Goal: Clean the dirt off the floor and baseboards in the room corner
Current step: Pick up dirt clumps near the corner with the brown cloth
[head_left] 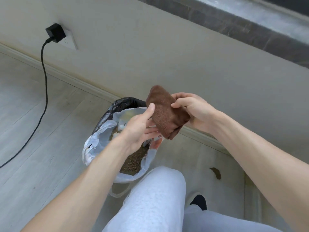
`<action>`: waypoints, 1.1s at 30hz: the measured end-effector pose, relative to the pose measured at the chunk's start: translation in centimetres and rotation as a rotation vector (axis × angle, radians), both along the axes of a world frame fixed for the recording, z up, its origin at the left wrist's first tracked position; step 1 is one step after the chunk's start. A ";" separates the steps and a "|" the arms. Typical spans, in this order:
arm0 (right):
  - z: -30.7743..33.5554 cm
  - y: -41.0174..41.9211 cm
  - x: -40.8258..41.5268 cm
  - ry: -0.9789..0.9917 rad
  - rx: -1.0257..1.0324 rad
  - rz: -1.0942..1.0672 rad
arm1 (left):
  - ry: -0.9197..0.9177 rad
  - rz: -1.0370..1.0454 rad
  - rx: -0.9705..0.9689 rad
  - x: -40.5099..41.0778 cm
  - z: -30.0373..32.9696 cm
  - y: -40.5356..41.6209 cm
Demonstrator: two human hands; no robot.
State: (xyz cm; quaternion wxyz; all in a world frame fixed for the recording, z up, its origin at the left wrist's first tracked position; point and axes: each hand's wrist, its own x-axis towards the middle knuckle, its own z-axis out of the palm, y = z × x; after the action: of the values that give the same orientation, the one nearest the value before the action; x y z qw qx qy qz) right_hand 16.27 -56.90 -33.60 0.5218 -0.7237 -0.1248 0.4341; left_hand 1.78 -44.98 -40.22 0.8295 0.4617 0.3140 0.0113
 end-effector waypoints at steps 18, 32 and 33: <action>-16.6 -20.1 1.7 0.381 0.334 -0.645 | 0.074 -0.522 0.392 15.1 -8.2 -14.5; -32.5 -37.8 -2.5 0.078 -0.351 -1.348 | 0.403 -1.085 1.036 17.2 -25.7 -15.4; -33.2 -37.9 -2.2 0.050 -0.431 -1.310 | 0.403 -1.093 1.072 17.1 -26.4 -15.1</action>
State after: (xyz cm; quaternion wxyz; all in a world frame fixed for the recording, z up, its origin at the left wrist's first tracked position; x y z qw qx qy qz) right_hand 14.08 -94.84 -66.75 0.5237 -0.7273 0.4395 0.0611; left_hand 18.89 -60.10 -66.60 0.3092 0.8804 0.1387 -0.3317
